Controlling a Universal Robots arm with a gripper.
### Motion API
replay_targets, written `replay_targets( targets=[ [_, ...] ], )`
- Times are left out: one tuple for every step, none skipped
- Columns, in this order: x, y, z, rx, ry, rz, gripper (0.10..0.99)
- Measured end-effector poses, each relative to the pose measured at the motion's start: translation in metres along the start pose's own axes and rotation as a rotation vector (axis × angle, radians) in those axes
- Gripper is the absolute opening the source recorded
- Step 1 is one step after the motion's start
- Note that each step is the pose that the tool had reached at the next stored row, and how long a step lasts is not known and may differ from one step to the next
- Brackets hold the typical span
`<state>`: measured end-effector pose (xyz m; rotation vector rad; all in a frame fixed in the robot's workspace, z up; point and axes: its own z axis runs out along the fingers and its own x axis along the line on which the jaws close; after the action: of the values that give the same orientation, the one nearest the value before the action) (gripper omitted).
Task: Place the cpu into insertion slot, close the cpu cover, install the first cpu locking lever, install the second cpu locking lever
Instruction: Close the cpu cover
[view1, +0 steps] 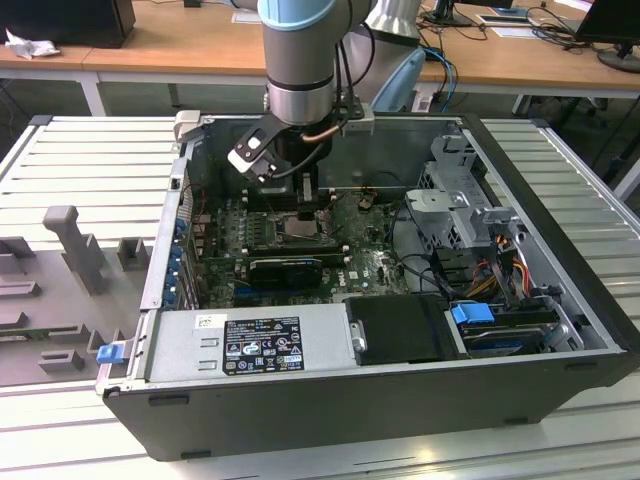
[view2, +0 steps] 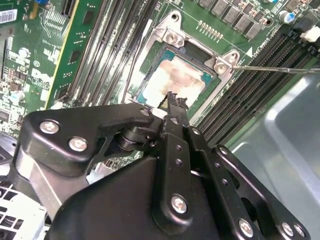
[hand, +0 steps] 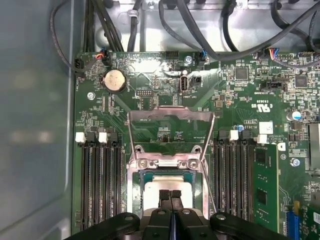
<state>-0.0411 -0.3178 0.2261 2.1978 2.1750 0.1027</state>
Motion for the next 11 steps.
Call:
replay_targets(
  targets=[
    [0.0000,0.0001,-0.0012,0.000,0.0000,0.000,0.106],
    [0.0000,0.0002,-0.0025,0.000,0.0001,0.000,0.106],
    [0.0001,0.0004,-0.0045,0.000,0.0000,0.000,0.106],
    [0.0001,0.0005,-0.0057,0.000,0.0000,0.000,0.106],
    [0.0001,0.0006,-0.0067,0.000,0.0000,0.000,0.106],
    [0.0001,0.0006,-0.0076,0.000,0.0000,0.000,0.106],
    [0.0001,0.0007,-0.0085,0.000,-0.0001,0.000,0.106],
    [0.0001,0.0008,-0.0095,0.000,0.0000,0.000,0.106],
    [0.0002,0.0009,-0.0110,0.000,0.0000,0.000,0.106],
    [0.0002,0.0010,-0.0125,0.000,-0.0001,0.000,0.106],
    [0.0002,0.0011,-0.0135,0.000,0.0000,0.000,0.106]
  ],
)
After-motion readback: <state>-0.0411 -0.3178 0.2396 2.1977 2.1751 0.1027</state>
